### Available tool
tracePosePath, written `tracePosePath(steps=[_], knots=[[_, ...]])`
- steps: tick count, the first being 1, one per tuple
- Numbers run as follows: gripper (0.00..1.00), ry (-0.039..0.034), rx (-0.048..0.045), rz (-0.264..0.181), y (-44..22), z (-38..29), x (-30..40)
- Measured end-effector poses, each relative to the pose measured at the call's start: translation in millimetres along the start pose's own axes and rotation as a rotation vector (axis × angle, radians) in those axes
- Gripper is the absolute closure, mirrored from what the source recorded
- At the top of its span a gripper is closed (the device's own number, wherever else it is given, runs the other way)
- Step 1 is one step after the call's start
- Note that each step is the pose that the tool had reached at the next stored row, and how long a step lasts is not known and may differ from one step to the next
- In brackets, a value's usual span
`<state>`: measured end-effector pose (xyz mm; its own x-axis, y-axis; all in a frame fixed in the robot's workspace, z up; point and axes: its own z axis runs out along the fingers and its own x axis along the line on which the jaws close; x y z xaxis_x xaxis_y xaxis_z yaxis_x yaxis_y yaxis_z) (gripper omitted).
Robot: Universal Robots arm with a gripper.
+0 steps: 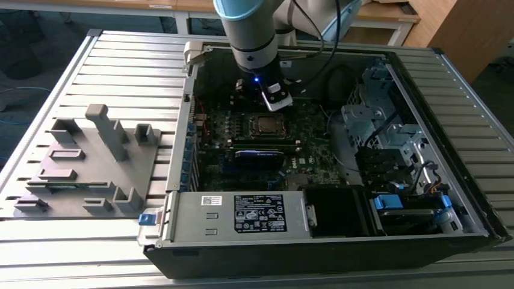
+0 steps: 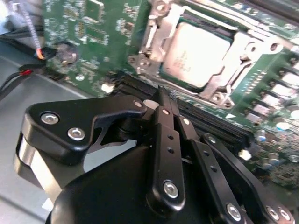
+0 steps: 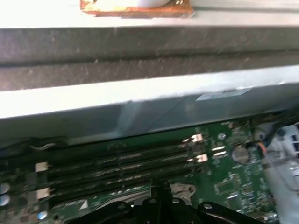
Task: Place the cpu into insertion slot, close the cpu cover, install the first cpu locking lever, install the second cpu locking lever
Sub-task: 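Install the first cpu locking lever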
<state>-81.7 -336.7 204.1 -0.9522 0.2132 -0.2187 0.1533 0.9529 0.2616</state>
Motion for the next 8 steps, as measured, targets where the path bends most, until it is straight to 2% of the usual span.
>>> tracePosePath(steps=[1, 2, 8], knots=[[0.90, 0.0106, 0.0073, 0.001, 0.0, 0.2, 0.0], [0.90, 0.0170, 0.0124, 0.002, -0.1, 0.3, 0.0], [0.90, 0.0173, 0.0141, 0.002, 0.0, 0.3, 0.0]])
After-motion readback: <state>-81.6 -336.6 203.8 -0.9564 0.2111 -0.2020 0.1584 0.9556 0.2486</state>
